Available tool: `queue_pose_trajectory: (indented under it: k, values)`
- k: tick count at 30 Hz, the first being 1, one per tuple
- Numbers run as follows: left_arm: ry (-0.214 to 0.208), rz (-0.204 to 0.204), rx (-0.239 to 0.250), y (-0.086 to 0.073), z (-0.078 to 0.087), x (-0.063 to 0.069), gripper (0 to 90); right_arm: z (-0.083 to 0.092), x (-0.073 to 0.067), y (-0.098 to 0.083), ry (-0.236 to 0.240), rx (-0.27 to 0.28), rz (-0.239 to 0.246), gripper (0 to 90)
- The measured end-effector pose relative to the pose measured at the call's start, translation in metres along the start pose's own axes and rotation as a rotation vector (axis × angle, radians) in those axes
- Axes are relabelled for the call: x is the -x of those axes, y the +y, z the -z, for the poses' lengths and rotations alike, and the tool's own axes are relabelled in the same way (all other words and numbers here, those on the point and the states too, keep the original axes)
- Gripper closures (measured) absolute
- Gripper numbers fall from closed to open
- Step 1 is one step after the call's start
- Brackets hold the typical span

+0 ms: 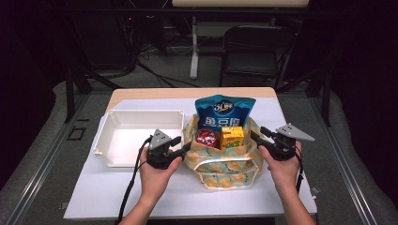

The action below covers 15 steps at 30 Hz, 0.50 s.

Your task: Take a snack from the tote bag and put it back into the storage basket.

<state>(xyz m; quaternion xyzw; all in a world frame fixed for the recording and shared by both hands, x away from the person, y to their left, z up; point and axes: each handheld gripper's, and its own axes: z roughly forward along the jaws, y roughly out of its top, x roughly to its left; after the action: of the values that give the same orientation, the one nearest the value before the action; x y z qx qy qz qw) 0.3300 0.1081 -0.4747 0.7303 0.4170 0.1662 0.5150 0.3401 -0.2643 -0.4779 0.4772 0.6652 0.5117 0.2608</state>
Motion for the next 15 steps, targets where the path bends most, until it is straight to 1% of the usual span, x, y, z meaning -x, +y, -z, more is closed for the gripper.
queue_pose_trajectory:
  k: [1, 3, 4, 6, 7, 8, 10, 12, 13, 14, 15]
  values:
    - [0.005, 0.014, 0.008, 0.003, -0.002, -0.002, 51.2, -0.004, 0.001, 0.001, -0.006, 0.002, -0.006, 51.5]
    - [-0.002, 0.044, 0.017, 0.009, -0.008, -0.005, 49.7, -0.012, 0.004, 0.004, -0.011, -0.004, -0.007, 52.7]
    - [-0.008, 0.049, 0.013, 0.012, -0.013, -0.008, 49.5, -0.015, 0.006, 0.005, -0.014, -0.010, -0.008, 55.7]
    - [-0.034, 0.066, 0.006, 0.017, -0.022, -0.010, 49.0, -0.020, 0.008, 0.006, -0.005, -0.013, -0.017, 64.5]
    - [-0.041, 0.066, -0.013, 0.019, -0.026, -0.011, 49.7, -0.023, 0.008, 0.007, 0.005, -0.019, -0.020, 70.9]
    - [-0.039, 0.064, -0.027, 0.020, -0.030, -0.011, 52.1, -0.025, 0.008, 0.007, 0.005, -0.024, -0.018, 77.1]
    - [-0.040, 0.060, -0.055, 0.020, -0.038, -0.012, 62.1, -0.029, 0.007, 0.007, 0.007, -0.057, 0.003, 84.9]
    - [-0.035, 0.076, -0.103, 0.017, -0.043, -0.014, 80.3, -0.034, 0.005, 0.005, -0.002, -0.075, 0.019, 90.0]
    - [-0.028, 0.082, -0.124, 0.015, -0.045, -0.016, 86.5, -0.037, 0.005, 0.004, -0.007, -0.082, 0.022, 90.0]
    - [-0.027, 0.096, -0.135, 0.013, -0.046, -0.017, 89.1, -0.040, 0.006, 0.003, -0.010, -0.102, 0.023, 90.0]
    - [-0.026, 0.099, -0.153, 0.011, -0.048, -0.019, 89.7, -0.043, 0.006, 0.002, -0.016, -0.115, 0.019, 90.0]
